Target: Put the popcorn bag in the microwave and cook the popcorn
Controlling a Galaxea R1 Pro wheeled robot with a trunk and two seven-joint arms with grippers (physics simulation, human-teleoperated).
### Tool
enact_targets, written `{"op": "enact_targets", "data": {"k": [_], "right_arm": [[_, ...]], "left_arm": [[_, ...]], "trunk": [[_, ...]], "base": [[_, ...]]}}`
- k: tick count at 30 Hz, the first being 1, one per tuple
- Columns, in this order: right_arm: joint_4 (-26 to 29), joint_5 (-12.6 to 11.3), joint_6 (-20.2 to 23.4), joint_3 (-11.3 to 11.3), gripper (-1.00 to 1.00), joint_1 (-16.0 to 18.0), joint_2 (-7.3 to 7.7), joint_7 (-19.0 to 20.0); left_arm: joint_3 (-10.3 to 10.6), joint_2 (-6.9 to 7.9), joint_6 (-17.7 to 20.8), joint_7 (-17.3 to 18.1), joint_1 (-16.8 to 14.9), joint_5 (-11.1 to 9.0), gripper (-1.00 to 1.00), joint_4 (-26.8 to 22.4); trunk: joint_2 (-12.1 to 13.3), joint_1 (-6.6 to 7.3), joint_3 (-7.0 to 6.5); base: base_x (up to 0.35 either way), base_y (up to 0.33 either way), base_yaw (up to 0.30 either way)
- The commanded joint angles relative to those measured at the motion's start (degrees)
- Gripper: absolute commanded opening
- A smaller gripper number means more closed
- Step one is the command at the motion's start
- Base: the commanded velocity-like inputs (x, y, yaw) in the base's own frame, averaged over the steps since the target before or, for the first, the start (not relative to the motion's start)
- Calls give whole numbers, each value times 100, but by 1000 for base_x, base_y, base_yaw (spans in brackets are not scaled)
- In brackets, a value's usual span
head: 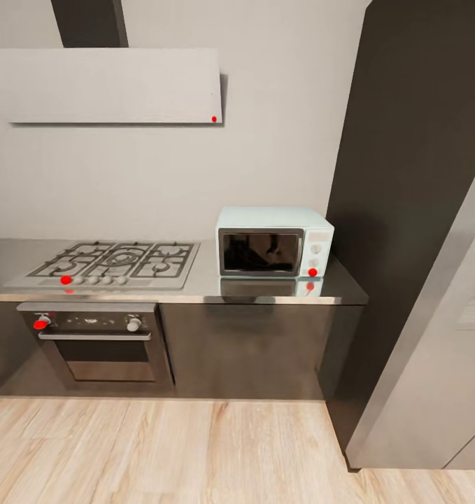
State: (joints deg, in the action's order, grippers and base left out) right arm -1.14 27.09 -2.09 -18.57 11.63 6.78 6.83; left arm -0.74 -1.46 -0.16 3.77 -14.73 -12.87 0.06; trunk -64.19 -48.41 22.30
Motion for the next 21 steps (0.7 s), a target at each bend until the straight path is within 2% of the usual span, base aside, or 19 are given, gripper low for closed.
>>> {"op": "enact_targets", "data": {"k": [1,4,6,7,10,11,12,13,14,16,17,21], "right_arm": [[7,46,-14,-55,100,6,-10,7],[290,12,8,-68,100,6,-147,-128],[837,8,66,-70,100,6,-371,-281],[944,8,79,-70,100,6,-406,-298],[2300,-21,247,-64,100,6,-799,-347],[2444,-23,315,-63,100,6,-851,-347],[2987,-29,742,-56,100,10,-1037,-344],[3117,-31,869,-55,100,11,-1081,-343],[3605,-34,1362,-52,100,-10,-1245,-336],[3960,-31,1772,-49,100,20,-1398,-329],[4209,-30,2104,-44,100,154,-1530,-338],[4407,-29,2608,-42,100,650,-1665,-343]], "left_arm": [[-5,0,-2,19,-3,-45,100,3],[-5,4,-2,19,-3,-48,100,3],[-5,5,-2,19,-3,-48,100,3],[-5,5,-2,19,-3,-49,100,3],[-5,5,-2,19,-3,-49,100,3],[-5,5,-2,19,-3,-49,100,3],[-5,5,-2,19,-3,-49,100,3],[-5,5,-2,19,-3,-49,100,3],[-5,5,-2,19,-3,-49,100,3],[-5,5,-2,19,-3,-49,100,3],[-5,5,-2,19,-3,-49,100,3],[-5,5,-2,19,-3,-50,100,3]], "trunk": [[-4,0,6],[-4,0,6],[-4,0,6],[-4,0,6],[-4,0,6],[-4,0,6],[-4,0,6],[-4,0,6],[-4,0,6],[-4,0,6],[-4,0,6],[-4,0,6]], "base": [[0,0,0],[0,0,0],[0,0,0],[0,0,0],[0,0,0],[0,0,0],[0,0,0],[0,0,0],[0,0,0],[0,0,0],[0,0,0],[0,0,0]]}}
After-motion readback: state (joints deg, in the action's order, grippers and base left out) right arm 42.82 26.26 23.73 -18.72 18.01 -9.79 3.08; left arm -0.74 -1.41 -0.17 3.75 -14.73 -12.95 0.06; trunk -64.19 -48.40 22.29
